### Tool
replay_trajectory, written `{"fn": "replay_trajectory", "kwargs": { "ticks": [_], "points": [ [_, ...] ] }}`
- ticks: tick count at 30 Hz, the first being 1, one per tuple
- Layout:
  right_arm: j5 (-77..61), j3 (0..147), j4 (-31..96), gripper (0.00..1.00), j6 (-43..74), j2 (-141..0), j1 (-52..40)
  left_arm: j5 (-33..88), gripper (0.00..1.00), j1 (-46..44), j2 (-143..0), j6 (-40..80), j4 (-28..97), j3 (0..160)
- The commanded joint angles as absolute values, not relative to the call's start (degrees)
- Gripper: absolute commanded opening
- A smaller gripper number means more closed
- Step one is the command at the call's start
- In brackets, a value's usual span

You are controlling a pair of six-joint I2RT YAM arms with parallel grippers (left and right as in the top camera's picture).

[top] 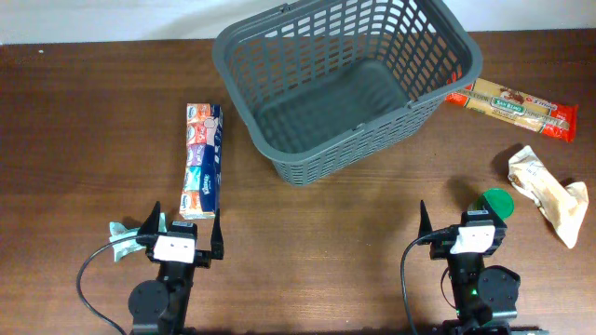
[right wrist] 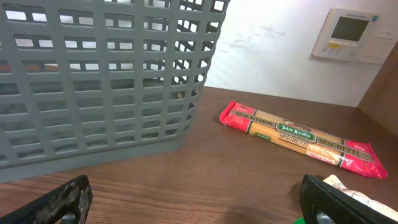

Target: Pack container

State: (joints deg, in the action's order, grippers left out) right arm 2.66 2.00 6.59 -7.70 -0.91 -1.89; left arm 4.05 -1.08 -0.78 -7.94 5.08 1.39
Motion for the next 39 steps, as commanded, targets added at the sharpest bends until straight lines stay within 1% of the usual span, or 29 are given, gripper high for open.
{"fn": "replay_trajectory", "kwargs": {
  "ticks": [1,31,36,39],
  "points": [
    [1.93,1.28,6.59,0.99,-7.46,-0.19,-1.48,3.62,0.99,-0.69,-0.3,-8.88,5.1,0.89],
    [2.04,1.28,6.2,0.99,-7.44,-0.19,-1.48,3.88,0.99,-0.69,-0.3,-8.67,4.6,0.89],
    [1.32,1.3,4.08,0.99,-7.38,-0.19,-1.48,13.93,0.99,-0.69,-0.34,-7.81,3.25,0.91],
    [0.58,1.37,-1.28,0.99,-4.34,-0.19,-1.48,20.71,0.99,-0.69,-0.34,-1.37,0.19,0.91]
  ]
}}
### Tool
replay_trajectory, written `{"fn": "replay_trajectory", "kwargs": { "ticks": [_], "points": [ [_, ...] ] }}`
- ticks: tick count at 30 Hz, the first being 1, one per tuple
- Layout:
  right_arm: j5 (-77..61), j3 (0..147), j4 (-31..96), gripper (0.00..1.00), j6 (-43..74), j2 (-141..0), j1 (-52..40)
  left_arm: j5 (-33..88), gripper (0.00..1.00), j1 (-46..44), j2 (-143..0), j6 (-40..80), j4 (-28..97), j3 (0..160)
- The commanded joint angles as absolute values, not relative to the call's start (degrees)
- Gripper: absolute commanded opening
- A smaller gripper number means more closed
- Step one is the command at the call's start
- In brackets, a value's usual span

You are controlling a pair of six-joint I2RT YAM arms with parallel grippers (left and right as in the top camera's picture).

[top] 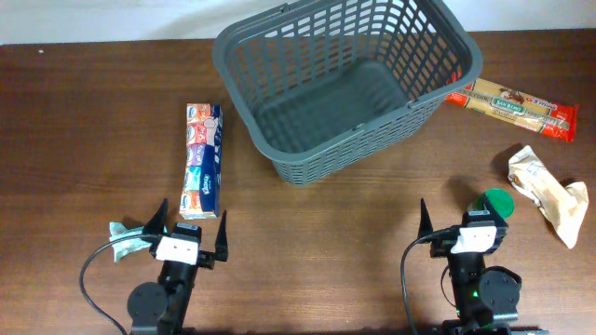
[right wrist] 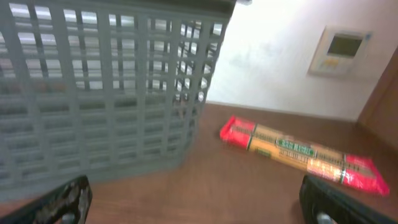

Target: Pack container

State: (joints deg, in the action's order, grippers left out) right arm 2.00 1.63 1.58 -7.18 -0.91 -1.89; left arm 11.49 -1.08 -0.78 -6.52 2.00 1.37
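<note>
A grey slatted basket [top: 345, 84] stands at the back middle of the table; its wall [right wrist: 106, 93] fills the left of the right wrist view. A multicoloured tissue pack [top: 202, 160] lies left of it. The red and yellow spaghetti packet [top: 512, 107] lies at the basket's right [right wrist: 301, 152]. My left gripper [top: 191, 225] is open, just in front of the tissue pack. At the front right my right gripper [top: 464, 219] is open over bare wood [right wrist: 196, 205], holding nothing.
A beige wrapped packet [top: 549, 195] lies at the far right. A green round lid [top: 496, 203] sits beside my right gripper. A small teal packet [top: 121, 237] lies left of my left gripper. A wall panel [right wrist: 342, 50] shows behind the table.
My left gripper has shifted slightly nearer the front edge. The right wrist view is now blurred and looks a little higher; the beige packet and green lid have left it.
</note>
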Motion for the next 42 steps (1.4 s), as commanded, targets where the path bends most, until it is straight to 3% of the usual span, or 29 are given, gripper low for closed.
{"fn": "replay_trajectory", "kwargs": {
  "ticks": [1,4,10,16,22,28,35,39,42],
  "points": [
    [0.56,1.63,-3.14,0.99,-3.66,-0.19,-1.48,22.31,0.99,-0.69,-0.34,0.91,-0.93,0.93],
    [0.64,3.95,-5.37,0.99,-3.6,-0.19,-1.48,26.57,0.99,-0.69,-0.34,7.35,-2.57,1.91],
    [0.36,12.64,1.74,0.99,-3.57,-3.05,-1.48,35.27,0.99,-0.69,-1.76,10.04,-1.06,8.8],
    [-12.23,21.52,4.97,0.99,-3.6,-8.47,-1.48,35.86,0.99,-0.69,-2.48,10.04,1.15,10.76],
    [-13.61,26.0,2.66,0.99,-3.57,-8.91,-1.48,37.91,0.99,-0.69,-2.57,11.22,-2.22,10.9],
    [-15.22,36.77,13.87,0.99,-4.08,-12.43,-1.48,48.34,0.99,-0.69,-6.07,13.26,-2.96,17.34],
    [-14.76,61.54,26.85,0.99,-6.11,-27.68,-1.48,46.28,0.99,-0.73,-21.56,1.34,20.27,41.43],
    [-14.59,82.67,44.36,0.99,-7.29,-41.34,-1.48,31.57,0.99,-0.73,-32.53,0.16,39.4,58.33],
    [-14.87,100.12,60.6,0.99,-7.25,-52.01,-1.48,28.73,0.99,-0.73,-38.46,0.16,46.76,67.37]
  ]
}}
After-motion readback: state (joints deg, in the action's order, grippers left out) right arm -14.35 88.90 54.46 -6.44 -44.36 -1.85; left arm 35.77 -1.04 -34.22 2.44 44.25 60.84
